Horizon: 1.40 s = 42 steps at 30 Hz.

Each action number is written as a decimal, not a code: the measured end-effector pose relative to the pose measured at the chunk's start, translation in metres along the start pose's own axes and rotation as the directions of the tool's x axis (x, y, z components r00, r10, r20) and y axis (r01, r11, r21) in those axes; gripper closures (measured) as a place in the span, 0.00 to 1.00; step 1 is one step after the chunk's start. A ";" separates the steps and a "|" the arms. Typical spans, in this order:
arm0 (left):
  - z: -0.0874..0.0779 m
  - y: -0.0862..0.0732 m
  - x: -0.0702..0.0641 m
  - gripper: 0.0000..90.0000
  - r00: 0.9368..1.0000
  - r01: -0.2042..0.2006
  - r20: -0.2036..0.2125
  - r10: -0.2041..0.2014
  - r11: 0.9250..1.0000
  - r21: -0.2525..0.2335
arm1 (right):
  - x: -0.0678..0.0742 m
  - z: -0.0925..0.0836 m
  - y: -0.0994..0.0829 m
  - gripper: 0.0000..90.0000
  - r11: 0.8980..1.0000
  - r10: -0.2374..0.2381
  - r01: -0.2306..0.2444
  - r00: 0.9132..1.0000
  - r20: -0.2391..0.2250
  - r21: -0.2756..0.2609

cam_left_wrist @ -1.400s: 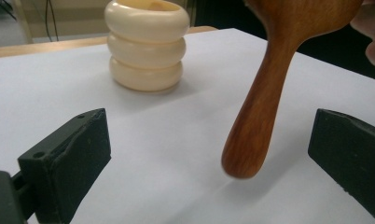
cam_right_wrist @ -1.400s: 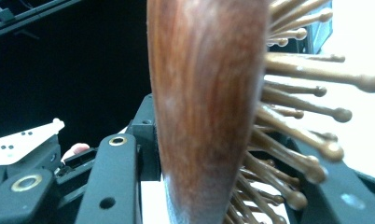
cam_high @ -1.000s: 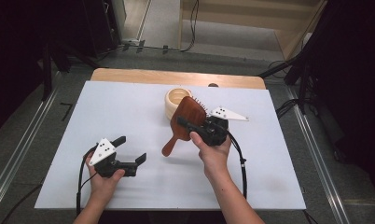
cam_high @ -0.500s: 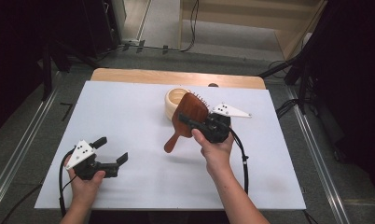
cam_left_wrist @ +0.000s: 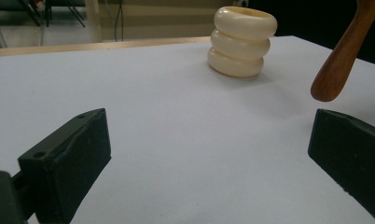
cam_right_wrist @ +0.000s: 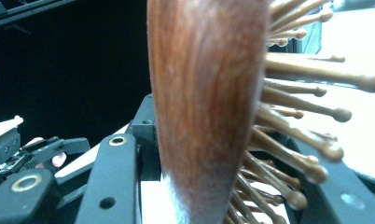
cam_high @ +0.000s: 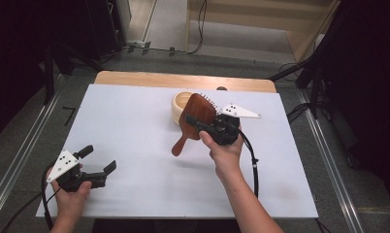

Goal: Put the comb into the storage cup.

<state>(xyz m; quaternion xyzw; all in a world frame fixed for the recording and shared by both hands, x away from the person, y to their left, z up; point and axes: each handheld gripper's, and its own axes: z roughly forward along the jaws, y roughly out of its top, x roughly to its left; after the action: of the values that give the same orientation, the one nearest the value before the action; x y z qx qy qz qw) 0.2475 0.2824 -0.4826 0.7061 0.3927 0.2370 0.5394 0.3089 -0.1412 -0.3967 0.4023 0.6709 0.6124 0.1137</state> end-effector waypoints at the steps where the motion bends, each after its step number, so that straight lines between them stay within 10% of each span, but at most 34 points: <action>1: -0.001 0.000 0.001 0.00 1.000 -0.001 -0.001 0.001 1.000 -0.001 | 0.000 0.000 0.001 0.58 1.000 -0.002 0.002 1.000 0.000 0.001; 42: -0.012 -0.009 0.008 0.00 1.000 -0.006 0.005 0.006 1.000 -0.014 | -0.011 0.001 0.032 0.58 0.999 -0.026 0.027 1.000 0.017 -0.032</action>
<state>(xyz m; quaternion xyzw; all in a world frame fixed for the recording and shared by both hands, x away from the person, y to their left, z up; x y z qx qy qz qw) 0.2400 0.2968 -0.4885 0.7039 0.3878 0.2397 0.5447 0.3294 -0.1499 -0.3710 0.3964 0.6654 0.6182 0.1336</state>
